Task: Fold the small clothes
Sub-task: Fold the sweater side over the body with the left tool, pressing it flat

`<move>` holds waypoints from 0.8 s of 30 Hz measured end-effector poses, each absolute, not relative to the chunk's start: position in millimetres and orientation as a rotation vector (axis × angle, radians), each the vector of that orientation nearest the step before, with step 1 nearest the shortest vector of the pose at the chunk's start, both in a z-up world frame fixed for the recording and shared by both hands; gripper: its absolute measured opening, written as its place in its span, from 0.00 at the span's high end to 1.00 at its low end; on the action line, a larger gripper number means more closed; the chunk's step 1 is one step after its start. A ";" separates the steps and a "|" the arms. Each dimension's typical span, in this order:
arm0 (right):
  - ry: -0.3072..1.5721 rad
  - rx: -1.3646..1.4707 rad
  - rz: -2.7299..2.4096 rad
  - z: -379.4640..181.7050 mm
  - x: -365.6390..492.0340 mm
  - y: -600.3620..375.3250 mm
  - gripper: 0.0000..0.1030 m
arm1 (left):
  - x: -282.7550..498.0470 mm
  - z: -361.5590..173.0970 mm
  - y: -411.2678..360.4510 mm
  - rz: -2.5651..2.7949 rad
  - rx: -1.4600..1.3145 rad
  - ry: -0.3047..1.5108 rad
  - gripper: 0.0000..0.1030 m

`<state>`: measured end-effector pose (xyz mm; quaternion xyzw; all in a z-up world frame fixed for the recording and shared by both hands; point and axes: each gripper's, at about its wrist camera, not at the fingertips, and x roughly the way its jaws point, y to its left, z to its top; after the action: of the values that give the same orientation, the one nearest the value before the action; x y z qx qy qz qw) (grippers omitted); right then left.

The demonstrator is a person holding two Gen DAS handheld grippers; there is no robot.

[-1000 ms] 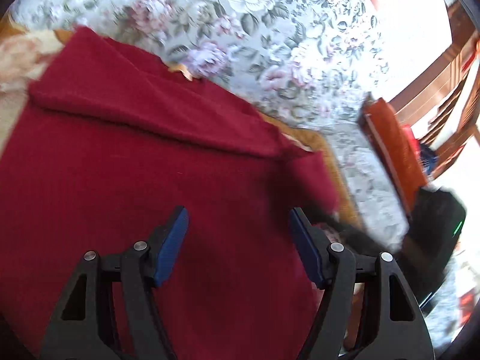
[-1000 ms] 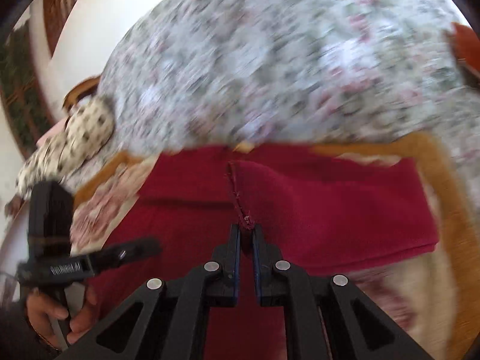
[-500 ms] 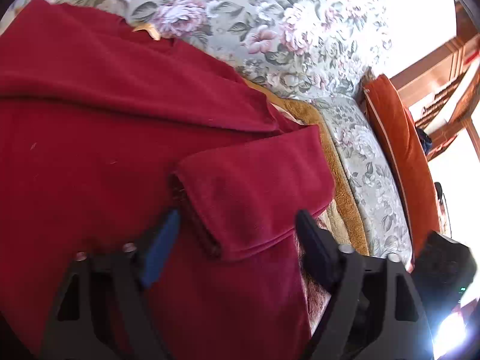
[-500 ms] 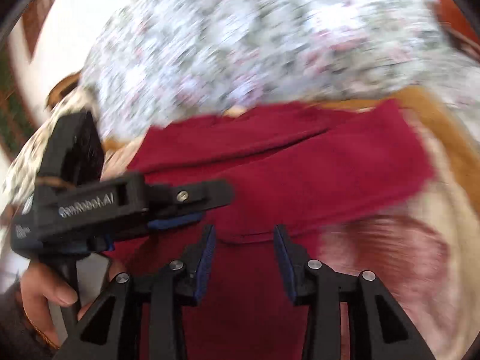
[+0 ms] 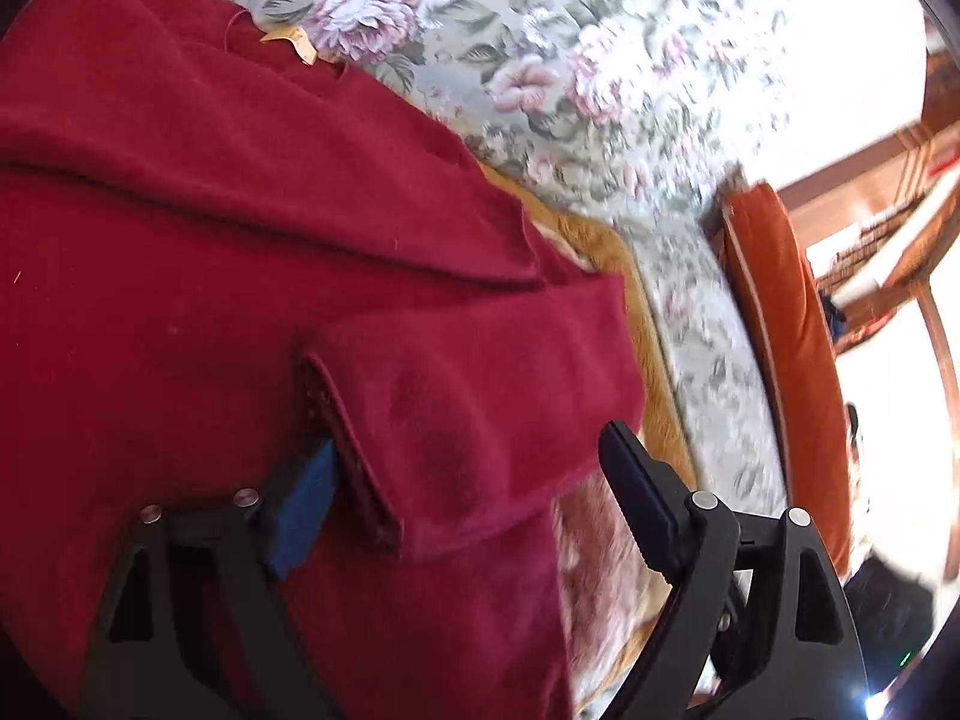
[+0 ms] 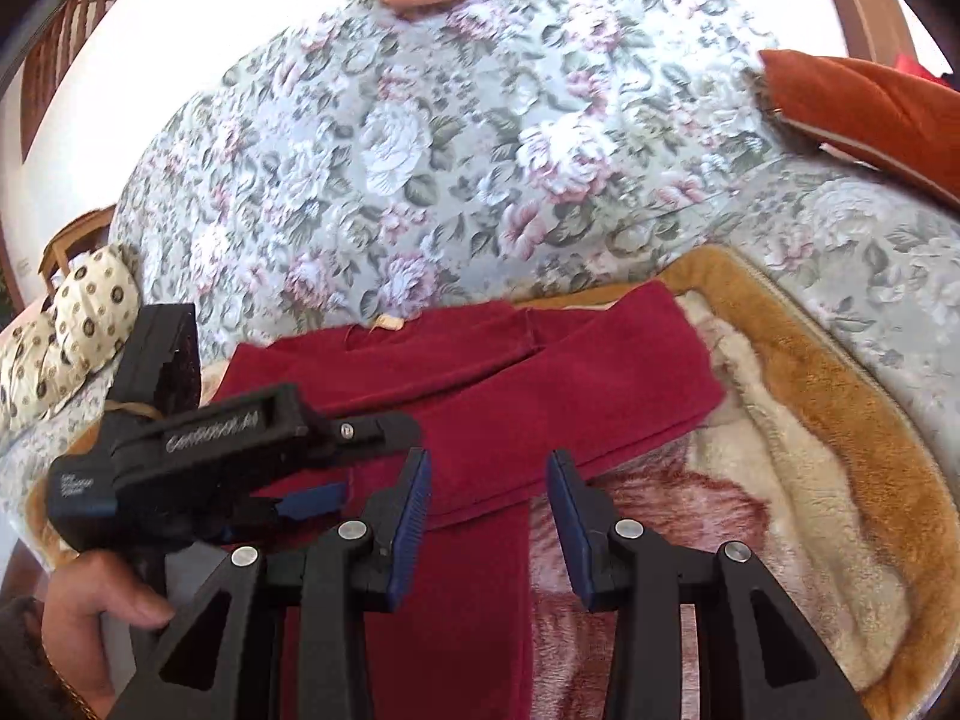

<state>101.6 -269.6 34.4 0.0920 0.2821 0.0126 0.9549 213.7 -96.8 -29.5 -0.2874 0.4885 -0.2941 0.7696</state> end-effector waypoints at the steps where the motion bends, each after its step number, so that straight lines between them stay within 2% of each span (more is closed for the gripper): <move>1: 0.563 0.196 0.017 35.4 99.2 -272.4 0.63 | 213.7 -29.8 -95.8 -0.628 -0.635 1.058 0.37; 2: 0.561 0.206 0.009 35.5 97.4 -274.9 0.63 | 213.9 -32.5 -95.1 -0.618 -0.648 1.070 0.64; 3: 0.562 0.211 -0.004 35.5 97.8 -276.6 0.63 | 214.5 -35.7 -96.1 -0.600 -0.644 1.091 0.85; 6: 0.580 0.221 -0.025 33.4 100.8 -279.4 0.63 | 212.3 -37.5 -102.6 -0.532 -0.548 1.110 0.94; 11: 0.570 0.266 -0.053 31.9 97.2 -291.2 0.63 | 206.3 11.0 -145.6 -0.564 -0.169 0.991 0.96; 15: 0.584 0.297 -0.079 28.5 98.0 -298.5 0.63 | 214.9 93.6 -179.0 -0.721 0.025 0.814 0.96; 19: 0.593 0.279 -0.075 28.6 99.2 -295.0 0.63 | 240.5 160.2 -169.0 -0.738 0.002 0.728 0.96; 24: 0.610 0.258 -0.069 27.5 102.9 -290.6 0.63 | 270.4 197.5 -126.2 -0.702 -0.066 0.720 0.96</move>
<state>102.9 -290.6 27.5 0.1268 0.2995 -0.0340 0.9450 270.4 -126.2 197.5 -0.0316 0.3452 -0.3363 0.8756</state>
